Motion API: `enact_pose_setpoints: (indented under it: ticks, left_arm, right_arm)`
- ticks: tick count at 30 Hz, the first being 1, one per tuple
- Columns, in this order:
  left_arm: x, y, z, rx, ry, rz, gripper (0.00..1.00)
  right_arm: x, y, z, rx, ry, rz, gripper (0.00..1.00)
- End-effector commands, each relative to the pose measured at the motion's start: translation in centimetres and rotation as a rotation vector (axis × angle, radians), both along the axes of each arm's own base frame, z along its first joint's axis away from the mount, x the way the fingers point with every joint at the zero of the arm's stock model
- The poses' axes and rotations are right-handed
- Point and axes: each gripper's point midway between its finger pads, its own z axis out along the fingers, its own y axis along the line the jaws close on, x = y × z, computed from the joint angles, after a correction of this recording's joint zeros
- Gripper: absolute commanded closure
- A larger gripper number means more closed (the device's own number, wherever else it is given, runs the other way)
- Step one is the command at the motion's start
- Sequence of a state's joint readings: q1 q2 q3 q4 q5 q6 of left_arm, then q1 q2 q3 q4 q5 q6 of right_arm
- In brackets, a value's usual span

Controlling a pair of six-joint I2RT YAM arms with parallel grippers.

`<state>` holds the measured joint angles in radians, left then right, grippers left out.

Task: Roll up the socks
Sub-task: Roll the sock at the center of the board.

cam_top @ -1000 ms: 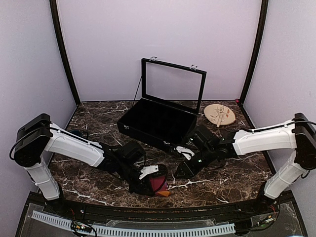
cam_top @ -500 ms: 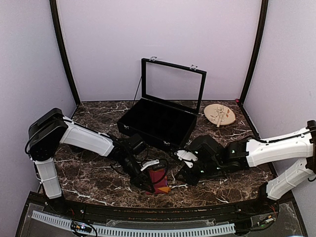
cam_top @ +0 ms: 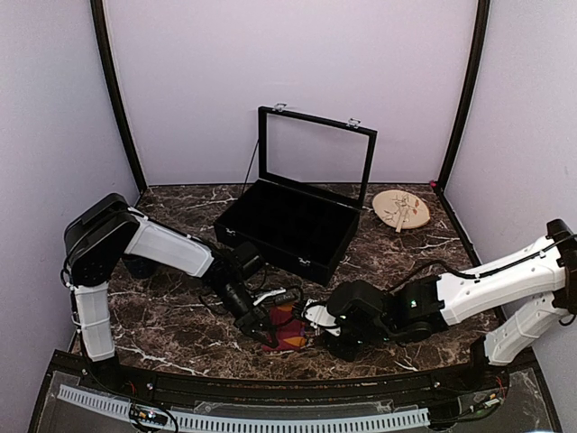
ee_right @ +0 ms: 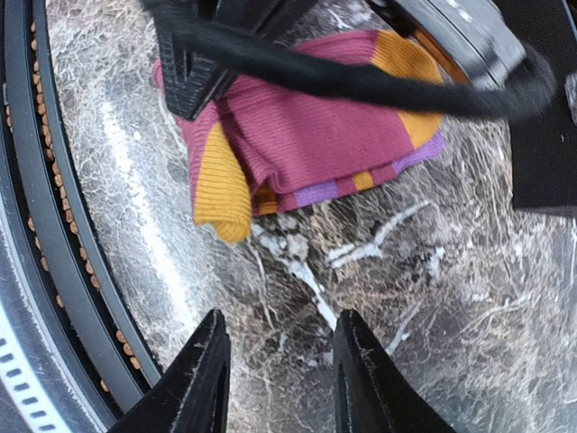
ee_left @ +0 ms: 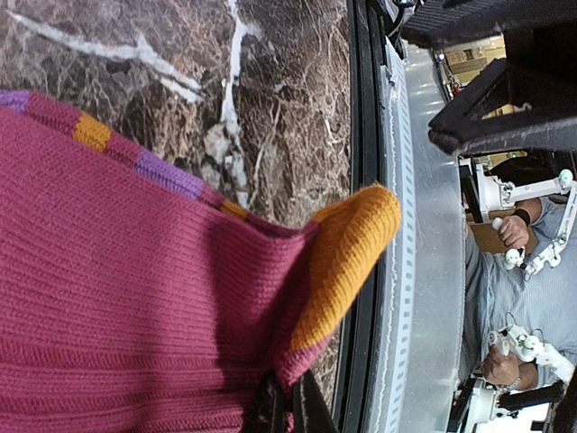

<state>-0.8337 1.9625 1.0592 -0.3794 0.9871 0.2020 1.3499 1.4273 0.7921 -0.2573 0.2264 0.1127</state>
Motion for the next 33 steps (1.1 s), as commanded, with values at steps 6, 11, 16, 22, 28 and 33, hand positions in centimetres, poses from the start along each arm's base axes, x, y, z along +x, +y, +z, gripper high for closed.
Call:
enact_pose_setpoints:
  ticks: [6,11,16,22,28,33]
  left_arm:
    - [-0.1,0.2,0.6,-0.008,0.073,-0.021,1.00]
    - [0.2,0.1,0.5,-0.011,0.087,-0.021,1.00]
    - [0.5,0.2,0.4,-0.008,0.110,-0.021,1.00]
    - [0.5,0.4,0.1,-0.002,0.139,-0.022,1.00]
    - [0.7,0.3,0.0,0.008,0.151,-0.026,1.00]
    - [0.7,0.3,0.0,0.011,0.160,-0.032,1.00]
  right_arm:
    - [-0.3,3.0,1.0,-0.036,-0.165,0.110,0.60]
    - [-0.9,3.5,0.9,-0.052,-0.205,0.144,0.58]
    - [-1.6,4.1,0.7,-0.077,-0.242,0.187,0.56]
    - [-2.6,5.2,-0.5,-0.146,-0.301,0.259,0.54]
    - [-3.0,6.2,-1.1,-0.180,-0.343,0.302,0.53]
    - [-2.7,6.6,-1.6,-0.204,-0.368,0.312,0.53]
